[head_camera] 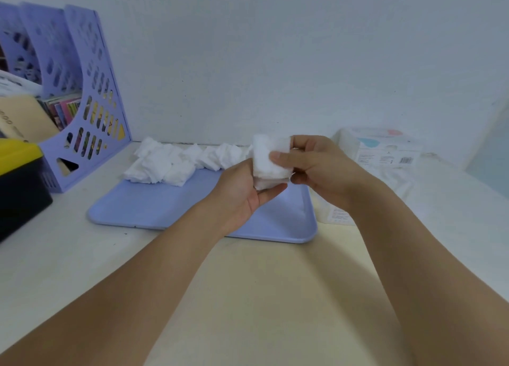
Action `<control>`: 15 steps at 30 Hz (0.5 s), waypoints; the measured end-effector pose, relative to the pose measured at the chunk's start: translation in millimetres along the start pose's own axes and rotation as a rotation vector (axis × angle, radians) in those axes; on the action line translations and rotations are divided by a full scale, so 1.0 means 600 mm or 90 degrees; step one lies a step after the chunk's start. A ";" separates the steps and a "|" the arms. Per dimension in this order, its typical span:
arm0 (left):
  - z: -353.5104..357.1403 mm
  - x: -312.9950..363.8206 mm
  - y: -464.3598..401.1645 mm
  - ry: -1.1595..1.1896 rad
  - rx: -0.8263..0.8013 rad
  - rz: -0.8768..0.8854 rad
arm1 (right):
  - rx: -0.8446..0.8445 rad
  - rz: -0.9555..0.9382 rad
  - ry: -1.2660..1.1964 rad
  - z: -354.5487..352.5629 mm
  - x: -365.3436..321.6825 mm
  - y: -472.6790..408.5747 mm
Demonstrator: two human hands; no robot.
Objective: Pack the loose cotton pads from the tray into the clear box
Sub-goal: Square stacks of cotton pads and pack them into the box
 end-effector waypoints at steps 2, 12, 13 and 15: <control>0.000 -0.003 0.000 0.010 0.003 0.002 | 0.059 0.011 0.061 -0.001 0.007 -0.002; 0.002 0.006 0.001 0.017 0.002 0.036 | 0.085 -0.004 0.032 0.012 -0.004 0.001; 0.000 0.007 0.002 0.028 0.011 0.037 | 0.114 0.006 -0.004 0.010 -0.005 0.000; -0.001 0.007 0.001 0.020 0.008 0.037 | 0.161 0.023 -0.034 0.009 -0.010 -0.002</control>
Point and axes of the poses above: each hand's wrist, its own y-axis away from the middle knuckle, its own z-axis out of the palm, x = y × z, the point moved 7 cm from there along -y, towards the middle knuckle, and after that the axes turned 7 degrees about y, right-handed, at the moved point
